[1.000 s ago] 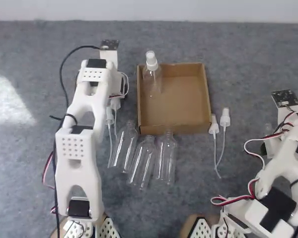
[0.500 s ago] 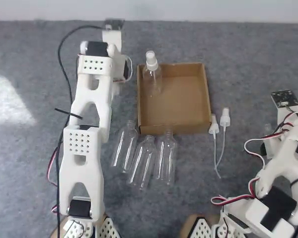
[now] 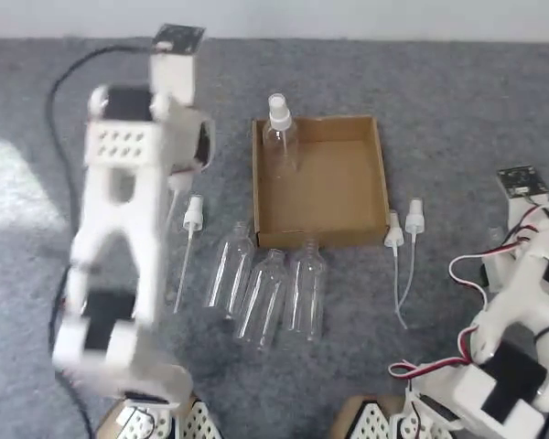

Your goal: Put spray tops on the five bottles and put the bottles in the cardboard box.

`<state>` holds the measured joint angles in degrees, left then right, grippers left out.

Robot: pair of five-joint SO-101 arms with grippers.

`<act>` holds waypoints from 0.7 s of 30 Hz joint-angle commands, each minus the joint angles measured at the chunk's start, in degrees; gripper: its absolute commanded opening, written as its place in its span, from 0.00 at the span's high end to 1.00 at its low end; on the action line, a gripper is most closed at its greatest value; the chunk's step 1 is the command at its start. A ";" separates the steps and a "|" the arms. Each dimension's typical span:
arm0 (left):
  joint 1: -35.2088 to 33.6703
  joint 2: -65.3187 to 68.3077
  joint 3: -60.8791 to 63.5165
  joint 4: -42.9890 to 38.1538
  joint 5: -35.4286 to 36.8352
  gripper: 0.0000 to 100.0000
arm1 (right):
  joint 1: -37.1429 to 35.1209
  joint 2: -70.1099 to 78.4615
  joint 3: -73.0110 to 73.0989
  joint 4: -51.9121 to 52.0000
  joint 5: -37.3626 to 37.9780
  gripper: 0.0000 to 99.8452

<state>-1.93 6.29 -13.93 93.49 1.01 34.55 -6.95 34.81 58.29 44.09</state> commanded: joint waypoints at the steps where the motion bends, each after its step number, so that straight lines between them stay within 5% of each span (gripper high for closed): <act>1: -0.18 -23.56 27.91 -11.69 -2.02 0.99 | -1.19 -0.04 -0.97 -0.92 0.18 0.76; 7: -0.26 -41.41 49.54 -20.92 -1.67 0.99 | -2.42 -1.19 -1.41 0.75 0.26 0.72; 21: -0.18 -49.85 58.86 -24.26 -1.67 0.99 | -7.52 2.42 -17.14 9.19 -1.85 0.72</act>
<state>-1.93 -41.63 44.35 72.31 -0.40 27.96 -6.15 24.88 64.97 40.48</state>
